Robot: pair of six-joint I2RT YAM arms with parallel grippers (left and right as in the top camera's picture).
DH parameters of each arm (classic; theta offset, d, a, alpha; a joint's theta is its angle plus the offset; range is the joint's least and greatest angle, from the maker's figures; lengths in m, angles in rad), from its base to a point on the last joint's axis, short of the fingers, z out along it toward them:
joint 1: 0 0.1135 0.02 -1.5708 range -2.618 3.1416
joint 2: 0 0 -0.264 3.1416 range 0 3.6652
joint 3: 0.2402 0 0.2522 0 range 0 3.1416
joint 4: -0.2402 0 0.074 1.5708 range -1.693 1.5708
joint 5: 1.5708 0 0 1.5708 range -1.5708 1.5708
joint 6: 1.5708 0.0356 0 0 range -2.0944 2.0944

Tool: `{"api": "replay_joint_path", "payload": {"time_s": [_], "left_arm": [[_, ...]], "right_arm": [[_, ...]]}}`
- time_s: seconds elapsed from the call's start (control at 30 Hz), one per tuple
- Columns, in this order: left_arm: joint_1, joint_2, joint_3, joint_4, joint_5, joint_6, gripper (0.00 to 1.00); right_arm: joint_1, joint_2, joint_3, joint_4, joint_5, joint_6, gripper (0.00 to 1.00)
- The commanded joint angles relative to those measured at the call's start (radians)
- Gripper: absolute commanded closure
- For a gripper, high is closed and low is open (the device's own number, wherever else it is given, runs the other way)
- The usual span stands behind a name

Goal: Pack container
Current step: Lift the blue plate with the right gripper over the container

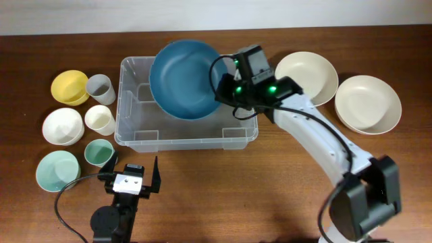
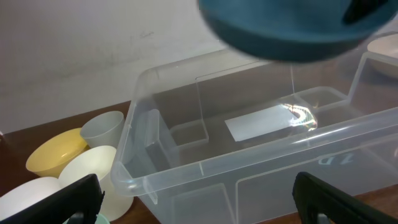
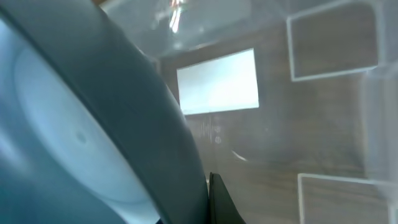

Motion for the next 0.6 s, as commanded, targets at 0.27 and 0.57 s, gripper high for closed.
{"api": "replay_joint_path", "payload": {"time_s": [0.27,0.57], "left_arm": [[0.005,-0.005,-0.004,-0.004,0.004,0.005,0.00],[0.005,-0.005,-0.004,-0.004,0.004,0.005,0.00]], "right_arm": [[0.107,0.100,0.006,0.031,0.002,0.071,0.96],[0.120,0.174,0.006,0.058,0.010,0.098,0.96]]}}
